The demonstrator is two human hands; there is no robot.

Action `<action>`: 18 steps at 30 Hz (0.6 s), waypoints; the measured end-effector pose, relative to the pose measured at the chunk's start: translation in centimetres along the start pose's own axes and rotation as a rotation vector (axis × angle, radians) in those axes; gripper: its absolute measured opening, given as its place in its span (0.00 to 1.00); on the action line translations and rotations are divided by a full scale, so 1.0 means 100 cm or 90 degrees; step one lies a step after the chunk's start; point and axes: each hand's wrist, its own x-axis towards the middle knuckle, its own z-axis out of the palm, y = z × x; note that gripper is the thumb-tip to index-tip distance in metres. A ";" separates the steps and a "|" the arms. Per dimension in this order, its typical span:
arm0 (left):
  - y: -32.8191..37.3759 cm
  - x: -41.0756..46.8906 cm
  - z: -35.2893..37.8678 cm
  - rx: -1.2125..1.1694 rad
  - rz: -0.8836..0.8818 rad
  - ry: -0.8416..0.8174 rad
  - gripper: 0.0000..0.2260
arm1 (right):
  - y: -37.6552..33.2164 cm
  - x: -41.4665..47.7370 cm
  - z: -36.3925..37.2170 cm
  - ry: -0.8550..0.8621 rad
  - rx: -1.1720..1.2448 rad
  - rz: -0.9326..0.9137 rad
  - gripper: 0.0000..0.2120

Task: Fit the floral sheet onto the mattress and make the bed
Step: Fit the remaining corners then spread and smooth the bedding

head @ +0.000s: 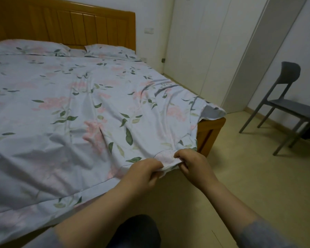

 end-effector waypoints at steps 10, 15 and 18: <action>-0.020 0.007 -0.013 0.048 0.069 -0.078 0.05 | 0.042 0.017 -0.001 0.063 0.070 0.257 0.18; -0.020 0.017 0.002 0.057 -0.053 -0.087 0.06 | 0.044 0.006 -0.012 0.074 0.037 0.188 0.06; -0.015 0.025 0.012 0.029 -0.069 -0.122 0.06 | 0.052 0.003 -0.017 0.046 -0.095 0.153 0.07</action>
